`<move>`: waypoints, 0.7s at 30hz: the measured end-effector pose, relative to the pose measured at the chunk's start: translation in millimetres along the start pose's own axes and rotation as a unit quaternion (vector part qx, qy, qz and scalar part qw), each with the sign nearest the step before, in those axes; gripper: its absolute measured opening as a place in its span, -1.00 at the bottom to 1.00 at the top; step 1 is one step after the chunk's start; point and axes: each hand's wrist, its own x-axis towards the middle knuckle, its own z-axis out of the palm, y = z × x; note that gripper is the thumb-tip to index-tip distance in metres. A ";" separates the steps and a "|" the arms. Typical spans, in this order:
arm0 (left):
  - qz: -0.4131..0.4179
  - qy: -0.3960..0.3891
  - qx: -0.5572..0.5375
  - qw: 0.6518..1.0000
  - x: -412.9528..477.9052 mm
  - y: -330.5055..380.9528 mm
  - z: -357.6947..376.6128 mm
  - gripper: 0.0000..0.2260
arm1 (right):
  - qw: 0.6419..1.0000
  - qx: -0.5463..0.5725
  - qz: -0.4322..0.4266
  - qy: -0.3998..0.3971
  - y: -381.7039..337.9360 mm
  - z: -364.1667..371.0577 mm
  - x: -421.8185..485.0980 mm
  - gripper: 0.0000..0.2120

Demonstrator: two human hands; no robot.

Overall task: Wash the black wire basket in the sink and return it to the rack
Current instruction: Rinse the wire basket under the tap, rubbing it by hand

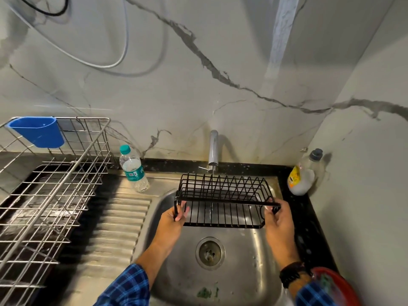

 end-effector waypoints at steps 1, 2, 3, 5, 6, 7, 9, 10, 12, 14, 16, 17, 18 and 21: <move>0.000 0.000 -0.002 1.000 0.0 -2.3 -1.5 -0.48 | 1.000 0.003 -0.003 -0.002 -0.4 -0.7 -2.2 -0.68; 0.000 0.001 -0.004 1.000 0.5 -5.2 -3.5 -0.48 | 1.000 0.007 -0.004 -0.005 -2.2 -1.0 -4.5 -0.70; -0.002 0.000 -0.009 1.000 0.9 -7.7 -5.1 -0.49 | 1.000 0.008 -0.006 -0.010 -4.3 -0.6 -6.1 -0.71; -0.006 0.001 -0.026 1.000 1.3 -9.5 -6.7 -0.49 | 1.000 0.012 -0.010 -0.014 -7.5 0.2 -6.3 -0.69; -0.007 0.001 -0.031 0.999 1.4 -8.5 -6.6 -0.49 | 1.000 0.012 -0.012 -0.014 -8.9 0.8 -5.0 -0.69; -0.007 0.002 -0.037 0.999 1.7 -6.8 -5.3 -0.49 | 1.000 0.012 -0.014 -0.012 -10.4 1.4 -3.1 -0.71; -0.003 0.007 -0.042 0.999 4.2 -3.6 -2.7 -0.51 | 1.000 0.011 -0.019 -0.005 -12.7 3.1 2.4 -0.73; -0.002 0.007 -0.044 0.999 6.0 -1.9 -1.3 -0.52 | 1.000 0.011 -0.022 0.000 -14.0 3.7 4.9 -0.71; -0.003 0.005 -0.050 0.999 8.6 1.9 2.0 -0.55 | 0.999 0.010 -0.029 0.008 -17.5 3.9 9.3 -0.73; -0.006 0.003 -0.058 0.998 9.7 5.3 5.2 -0.57 | 0.999 0.007 -0.036 0.011 -20.2 3.4 12.8 -0.77; -0.007 0.003 -0.059 0.998 10.4 5.6 7.3 -0.57 | 0.999 0.002 -0.038 0.013 -19.6 2.6 15.0 -0.79; -0.006 0.003 -0.056 0.998 10.9 4.4 8.0 -0.57 | 0.999 0.000 -0.036 0.013 -18.4 2.2 15.6 -0.78; -0.008 0.003 -0.052 0.999 11.4 2.7 8.6 -0.57 | 0.999 -0.002 -0.032 0.013 -17.0 1.3 15.7 -0.77; -0.012 -0.006 -0.042 0.999 13.0 -1.2 10.8 -0.56 | 1.000 -0.001 -0.027 0.015 -12.3 -2.9 14.5 -0.76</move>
